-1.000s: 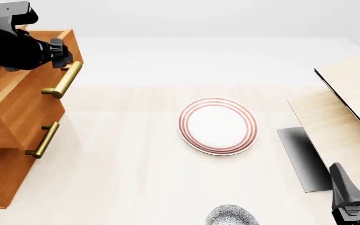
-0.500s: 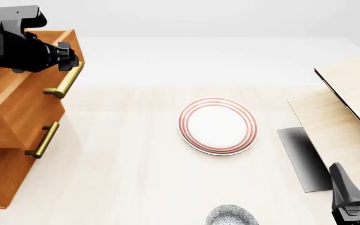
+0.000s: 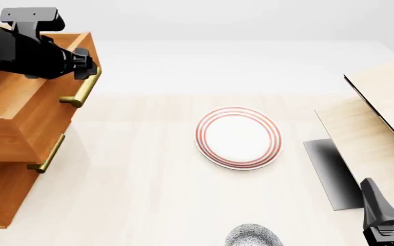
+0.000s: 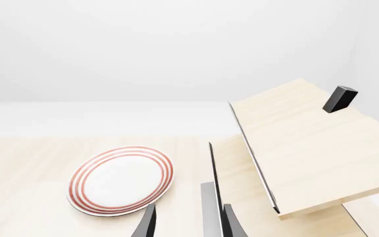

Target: Open the top drawer of the cabinet and put the bowl in it.

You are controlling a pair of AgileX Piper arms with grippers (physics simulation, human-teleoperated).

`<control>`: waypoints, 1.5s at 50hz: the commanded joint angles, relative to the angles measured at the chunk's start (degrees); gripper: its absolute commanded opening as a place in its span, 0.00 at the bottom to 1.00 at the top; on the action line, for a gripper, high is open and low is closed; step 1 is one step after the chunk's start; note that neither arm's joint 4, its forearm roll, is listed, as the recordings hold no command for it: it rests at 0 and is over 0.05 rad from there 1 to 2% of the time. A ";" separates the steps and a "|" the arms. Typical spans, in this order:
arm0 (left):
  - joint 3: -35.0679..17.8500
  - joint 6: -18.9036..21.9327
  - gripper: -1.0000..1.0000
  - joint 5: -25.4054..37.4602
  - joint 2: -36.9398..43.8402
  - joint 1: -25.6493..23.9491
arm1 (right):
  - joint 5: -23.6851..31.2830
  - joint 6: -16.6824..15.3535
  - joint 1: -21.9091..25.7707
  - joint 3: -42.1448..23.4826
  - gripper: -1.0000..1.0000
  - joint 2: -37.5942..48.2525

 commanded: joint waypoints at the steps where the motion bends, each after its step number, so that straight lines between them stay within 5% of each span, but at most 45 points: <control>1: -0.32 1.31 1.00 0.29 0.56 -2.08 | 0.01 -0.01 0.01 0.01 1.00 -0.04; 51: -3.48 2.35 1.00 1.77 2.55 -11.49 | 0.01 -0.01 0.01 0.01 1.00 -0.04; 75: -3.90 3.78 1.00 4.20 -1.40 -8.52 | 0.01 -0.01 0.03 0.01 1.00 -0.03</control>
